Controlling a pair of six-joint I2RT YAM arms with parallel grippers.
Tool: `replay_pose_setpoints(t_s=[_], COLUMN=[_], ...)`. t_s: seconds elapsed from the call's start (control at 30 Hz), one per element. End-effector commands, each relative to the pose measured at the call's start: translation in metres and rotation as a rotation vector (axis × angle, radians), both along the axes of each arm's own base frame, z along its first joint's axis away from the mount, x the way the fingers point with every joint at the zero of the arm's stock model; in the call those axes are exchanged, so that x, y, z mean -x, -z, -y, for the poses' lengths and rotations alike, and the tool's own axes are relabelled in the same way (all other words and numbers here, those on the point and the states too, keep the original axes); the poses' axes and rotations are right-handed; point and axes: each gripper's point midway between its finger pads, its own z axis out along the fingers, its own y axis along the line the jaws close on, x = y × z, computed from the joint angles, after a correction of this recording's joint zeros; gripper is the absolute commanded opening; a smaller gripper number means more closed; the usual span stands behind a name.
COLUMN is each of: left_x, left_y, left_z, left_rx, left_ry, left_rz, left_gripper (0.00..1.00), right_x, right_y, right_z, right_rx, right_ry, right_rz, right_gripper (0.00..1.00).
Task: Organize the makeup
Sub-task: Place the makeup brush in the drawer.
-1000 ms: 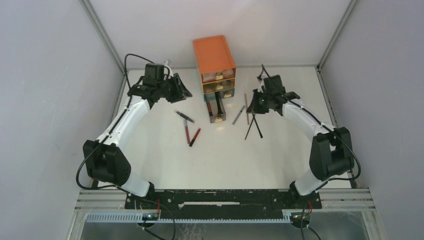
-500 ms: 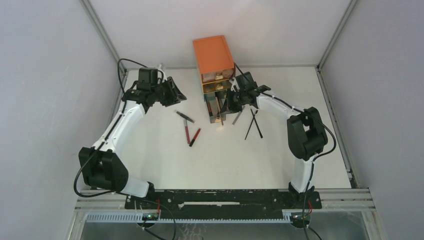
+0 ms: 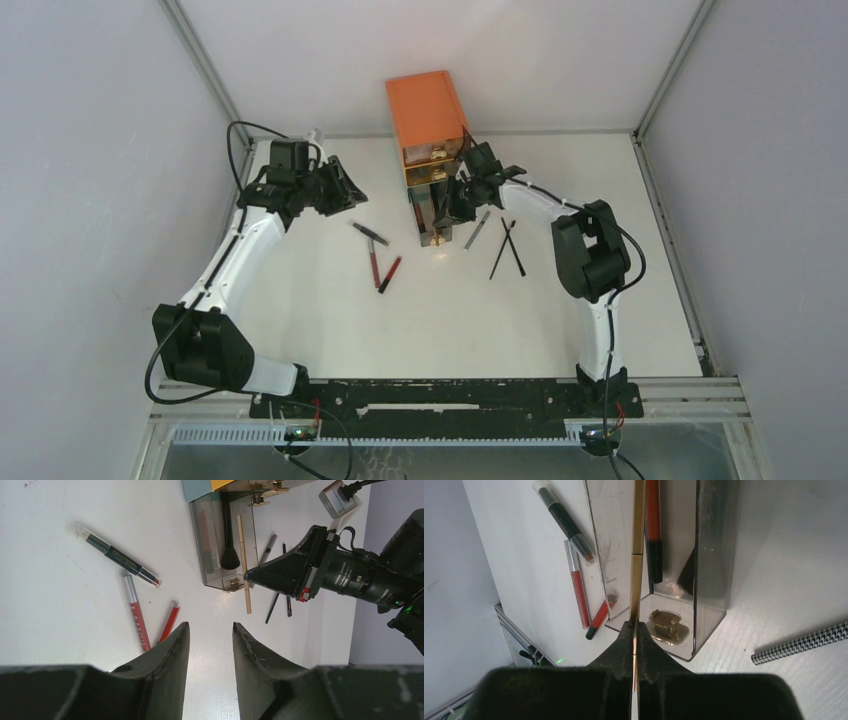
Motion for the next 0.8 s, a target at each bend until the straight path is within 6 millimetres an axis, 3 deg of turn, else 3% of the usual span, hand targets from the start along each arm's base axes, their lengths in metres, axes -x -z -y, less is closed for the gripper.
replay_pose_setpoints(t_s=[0.0,0.13,0.27,0.37,0.57,0.77], left_x=[0.002,0.002,0.002,0.003,0.002,-0.001], left_y=[-0.009,-0.007,-0.007,-0.008,-0.006,-0.008], left_z=[-0.006,-0.006,-0.006,-0.006,-0.005,-0.003], left_rx=[-0.013,-0.012,-0.011,-0.011,-0.009,0.003], left_ry=[-0.006,-0.004,-0.006,-0.006,-0.002,0.003], left_rz=[0.047,0.041,0.04,0.044,0.04,0.045], left_gripper=[0.41,0.41,0.41,0.41,0.41,0.41], right_x=[-0.022,-0.03,-0.036,-0.035,-0.024,-0.009], right_y=[-0.018,-0.014,-0.022,-0.039,-0.064,-0.067], right_z=[-0.007,-0.008,-0.008,-0.002,0.037,0.066], right_rx=[-0.041,-0.049,-0.066,-0.07,-0.022,0.037], right_ry=[0.033,0.057,0.08,0.104,0.18,0.198], right_rz=[0.043,0.036,0.065,0.144,0.282,0.319], right_gripper=[0.0,0.04,0.38,0.51,0.5,0.31])
